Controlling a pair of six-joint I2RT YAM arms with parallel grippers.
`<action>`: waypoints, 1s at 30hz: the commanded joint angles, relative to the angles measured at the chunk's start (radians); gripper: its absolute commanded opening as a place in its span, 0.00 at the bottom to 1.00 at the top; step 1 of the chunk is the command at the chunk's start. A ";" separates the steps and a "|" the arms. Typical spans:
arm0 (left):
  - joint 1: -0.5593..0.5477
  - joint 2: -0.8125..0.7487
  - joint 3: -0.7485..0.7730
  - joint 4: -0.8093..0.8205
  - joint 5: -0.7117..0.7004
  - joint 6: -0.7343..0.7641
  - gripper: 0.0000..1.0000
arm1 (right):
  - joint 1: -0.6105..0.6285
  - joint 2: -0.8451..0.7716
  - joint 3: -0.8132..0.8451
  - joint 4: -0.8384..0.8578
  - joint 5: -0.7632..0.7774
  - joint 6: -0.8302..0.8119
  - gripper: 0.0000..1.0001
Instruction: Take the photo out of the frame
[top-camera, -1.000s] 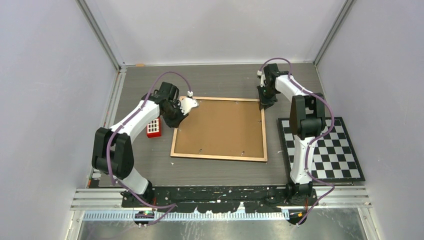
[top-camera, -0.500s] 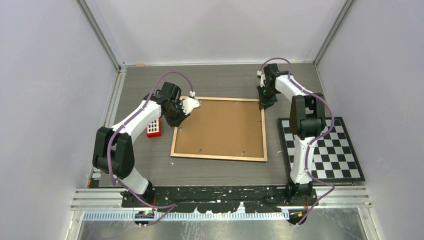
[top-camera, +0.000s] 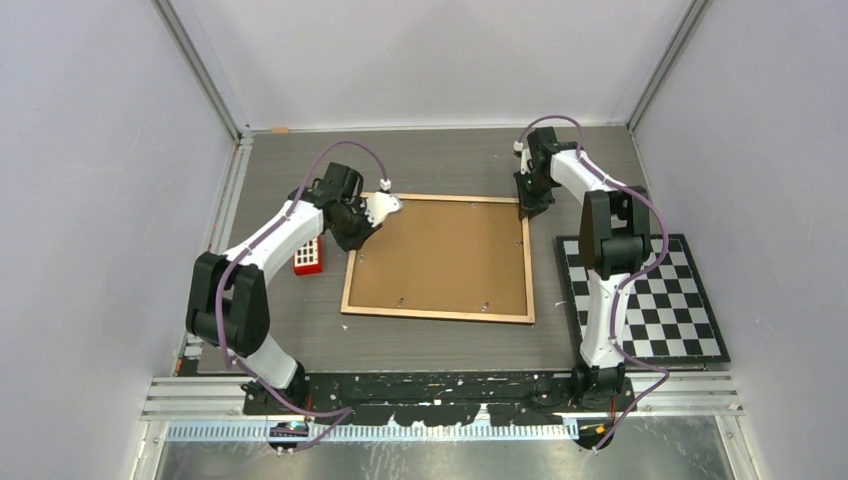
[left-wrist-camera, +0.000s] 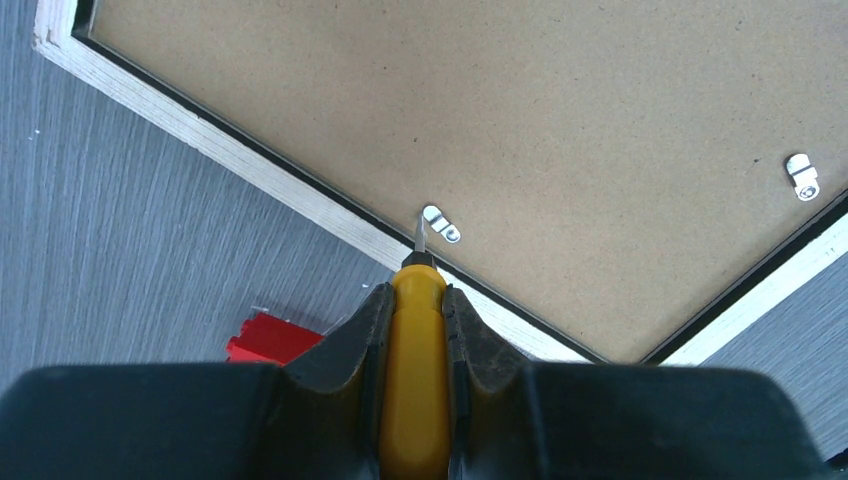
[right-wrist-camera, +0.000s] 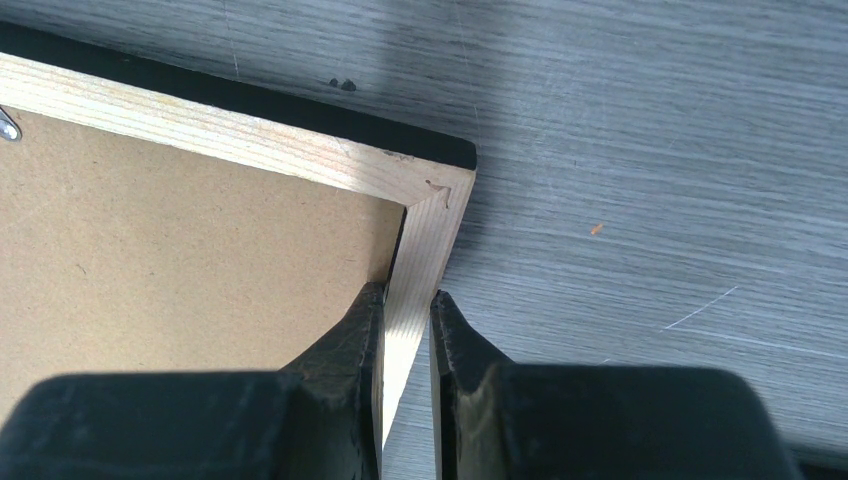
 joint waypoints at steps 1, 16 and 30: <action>-0.006 0.002 0.006 -0.021 0.049 -0.007 0.00 | 0.026 0.031 -0.006 -0.098 -0.044 -0.064 0.01; -0.025 0.003 0.058 -0.076 0.099 -0.046 0.00 | 0.025 0.068 0.056 -0.104 -0.039 -0.079 0.00; 0.099 -0.001 0.173 -0.044 0.207 -0.264 0.00 | 0.051 0.270 0.466 -0.050 0.033 -0.351 0.01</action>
